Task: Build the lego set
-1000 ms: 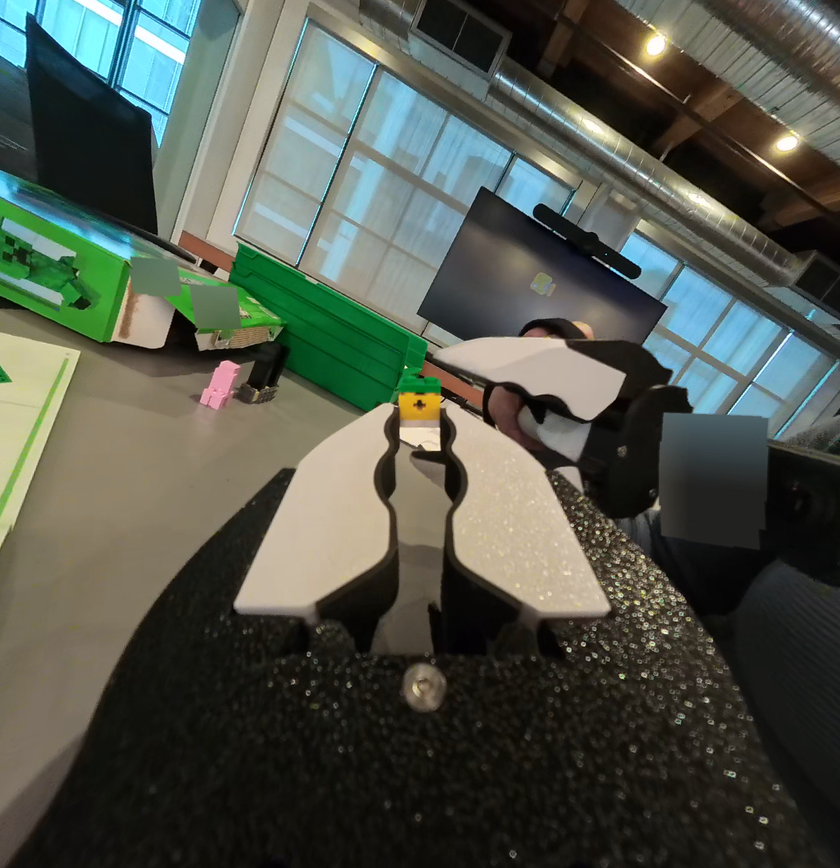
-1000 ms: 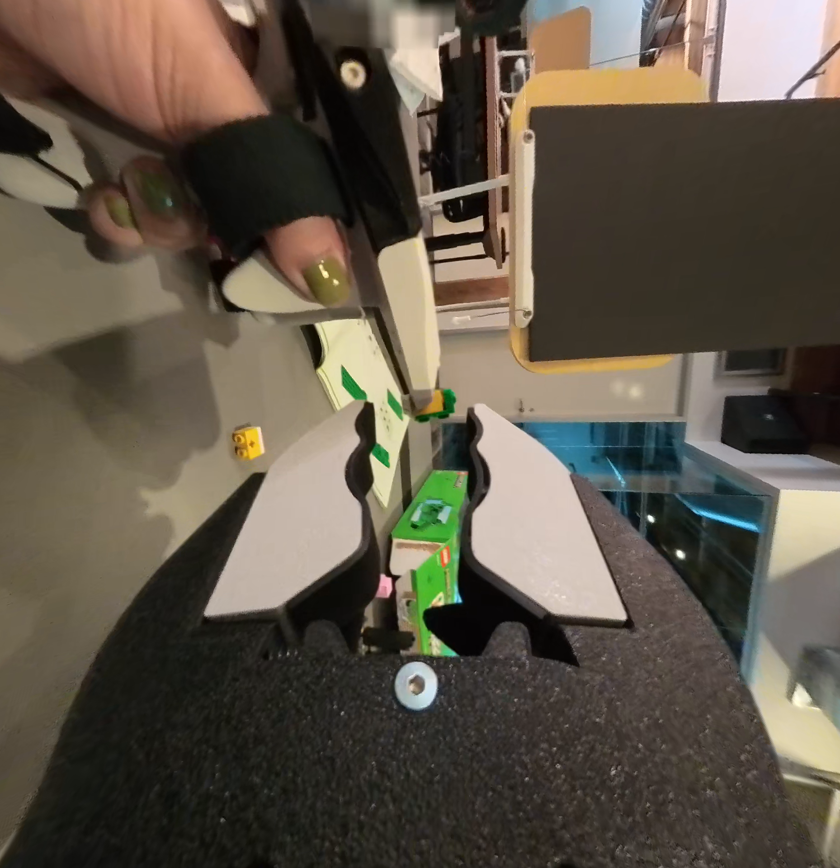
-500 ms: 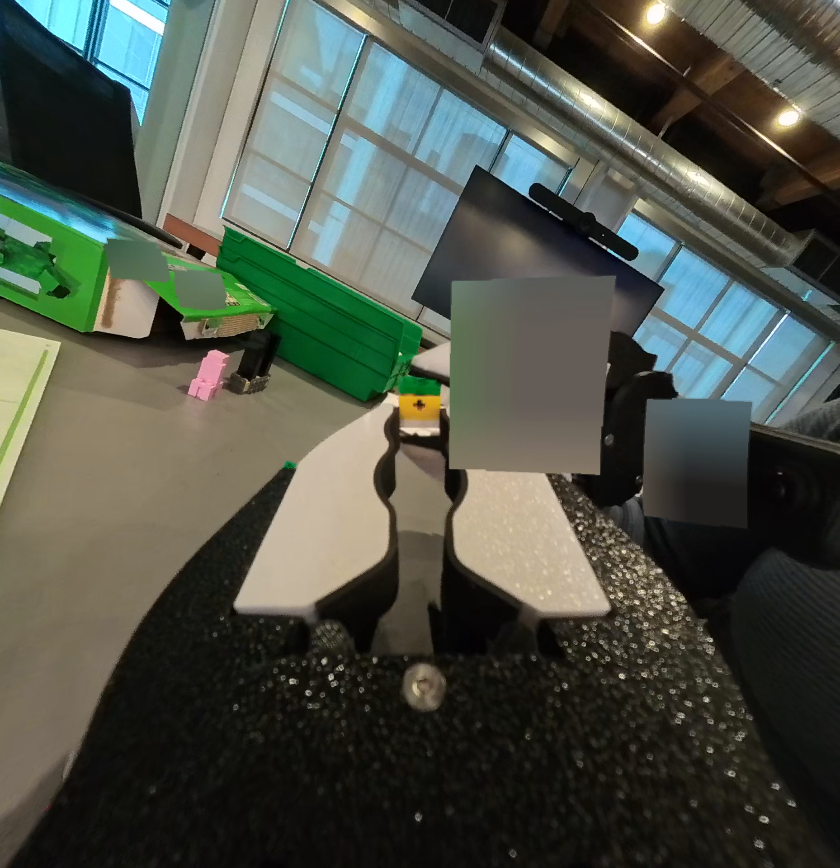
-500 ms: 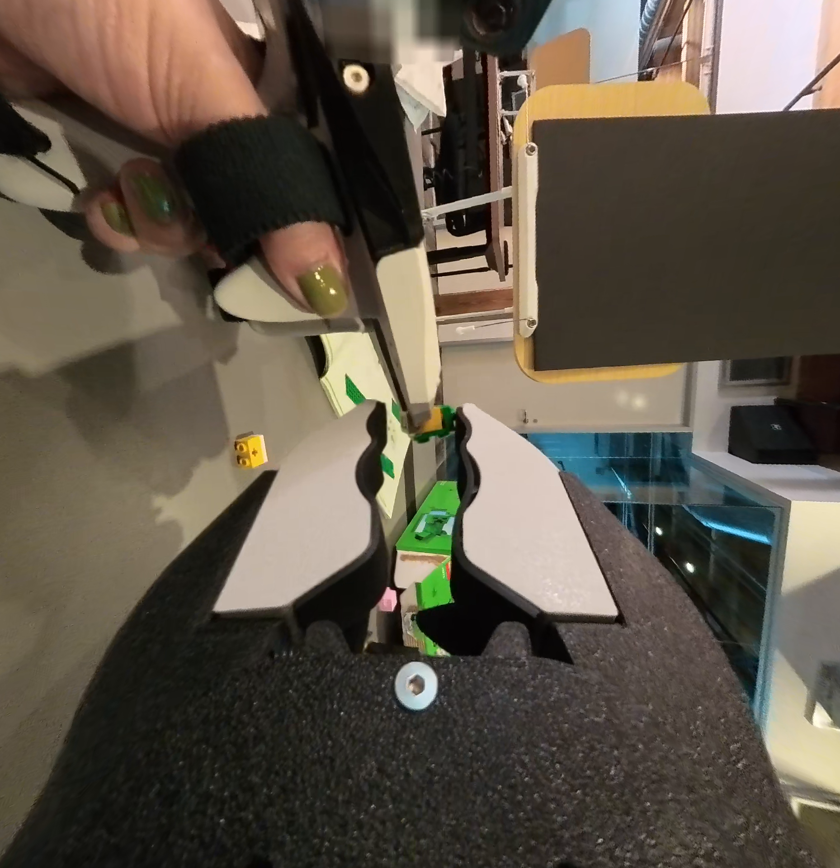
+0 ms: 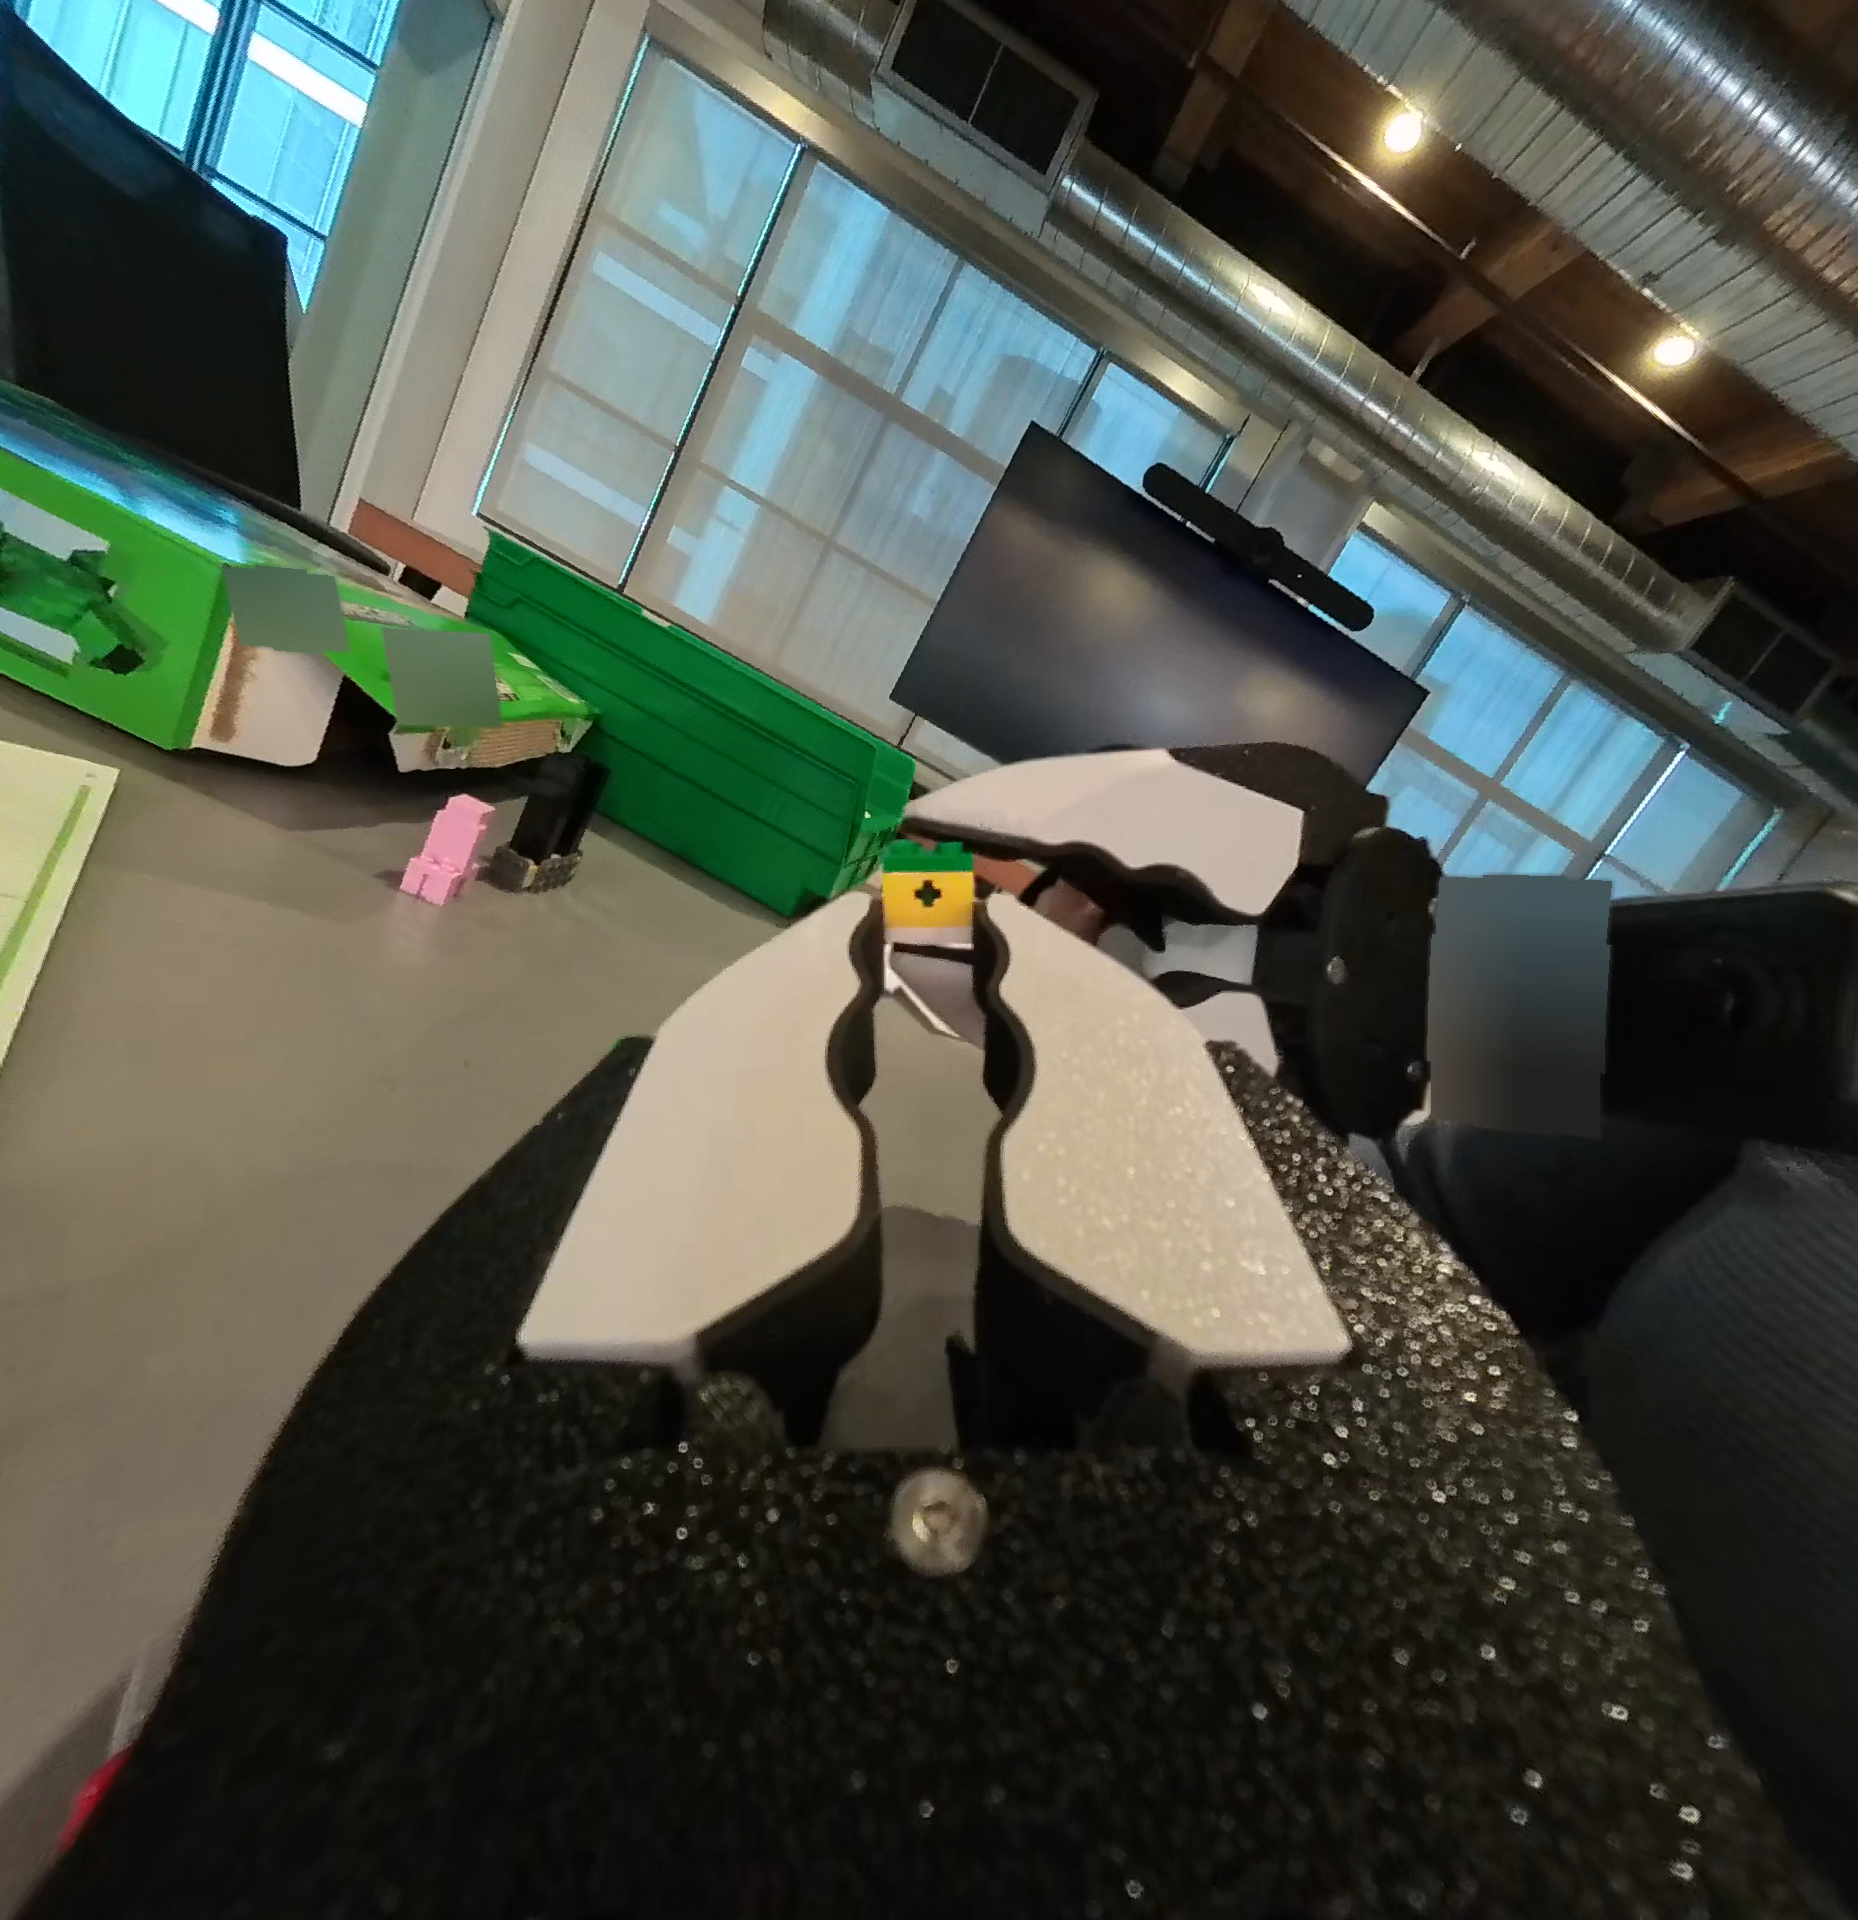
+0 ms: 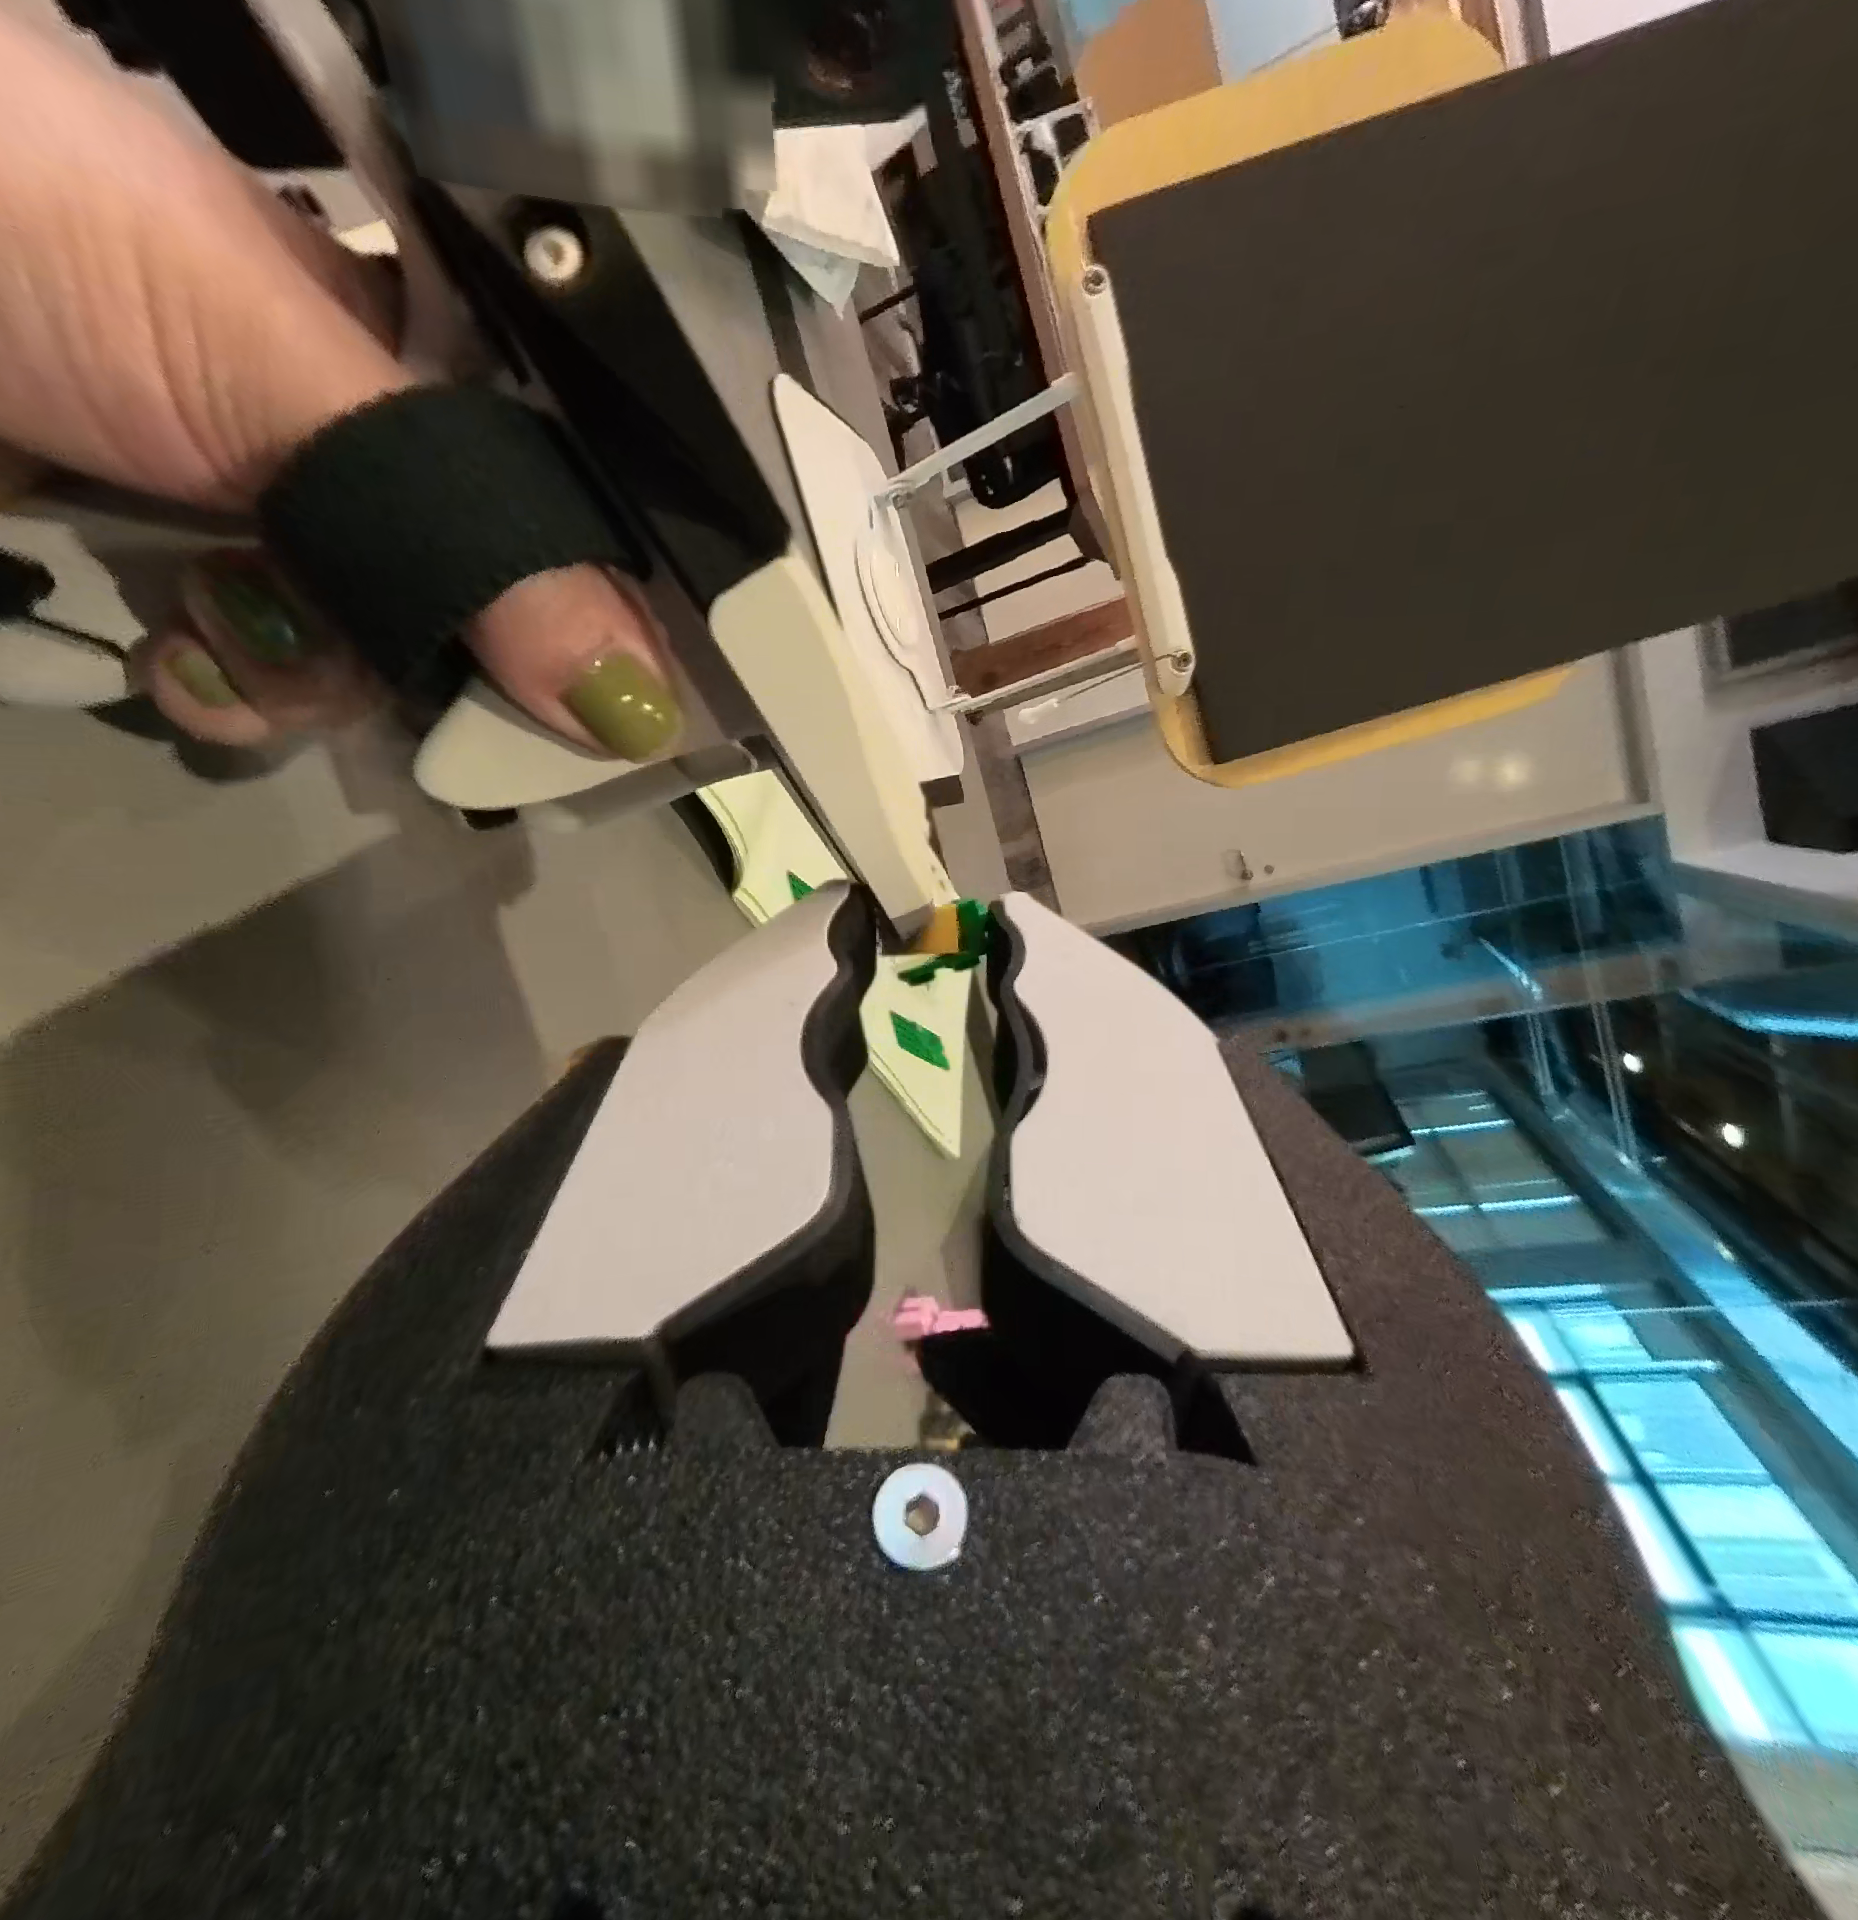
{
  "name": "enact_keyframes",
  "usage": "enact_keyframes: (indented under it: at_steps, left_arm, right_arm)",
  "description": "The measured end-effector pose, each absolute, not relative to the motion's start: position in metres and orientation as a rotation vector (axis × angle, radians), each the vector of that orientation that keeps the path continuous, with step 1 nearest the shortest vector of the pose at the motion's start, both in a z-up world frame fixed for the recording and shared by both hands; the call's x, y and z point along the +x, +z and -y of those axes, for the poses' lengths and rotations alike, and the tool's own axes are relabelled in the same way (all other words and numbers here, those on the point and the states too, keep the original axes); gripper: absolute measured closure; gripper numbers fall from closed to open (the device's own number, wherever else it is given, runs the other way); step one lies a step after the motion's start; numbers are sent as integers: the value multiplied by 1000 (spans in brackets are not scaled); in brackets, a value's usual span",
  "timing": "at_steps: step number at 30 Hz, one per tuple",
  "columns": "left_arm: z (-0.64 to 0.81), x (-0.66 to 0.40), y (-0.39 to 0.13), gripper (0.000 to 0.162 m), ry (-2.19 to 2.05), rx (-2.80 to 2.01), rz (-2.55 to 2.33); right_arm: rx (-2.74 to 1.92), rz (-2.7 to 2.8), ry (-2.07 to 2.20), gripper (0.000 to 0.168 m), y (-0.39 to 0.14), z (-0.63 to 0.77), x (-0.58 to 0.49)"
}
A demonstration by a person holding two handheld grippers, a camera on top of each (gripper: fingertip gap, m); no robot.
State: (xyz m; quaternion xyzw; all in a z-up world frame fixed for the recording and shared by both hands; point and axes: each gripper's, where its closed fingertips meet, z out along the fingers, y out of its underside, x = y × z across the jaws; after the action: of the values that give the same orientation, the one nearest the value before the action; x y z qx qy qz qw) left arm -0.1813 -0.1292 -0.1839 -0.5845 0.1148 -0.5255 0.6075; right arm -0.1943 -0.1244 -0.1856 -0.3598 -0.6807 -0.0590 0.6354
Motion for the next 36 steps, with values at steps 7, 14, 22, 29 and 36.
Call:
enact_keyframes:
  at_steps: [7,14,22,29,36]
  left_arm:
    - [130,-183,-182,146,-1224,-1331,-255]
    - [129,-180,-185,146,-1248,-1363,-272]
    - [131,-174,-192,146,-1298,-1432,-340]
    - [134,-181,-181,146,-1393,-1343,-270]
    - [138,-185,-169,146,-1522,-1208,-181]
  right_arm:
    - [-834,1520,-115,148,-184,125,-195]
    - [-767,1589,-119,148,-187,124,-193]
    - [-745,1701,-7,148,-196,130,-189]
    - [-838,1579,156,148,-185,133,-196]
    - [-870,1471,201,148,-173,137,-200]
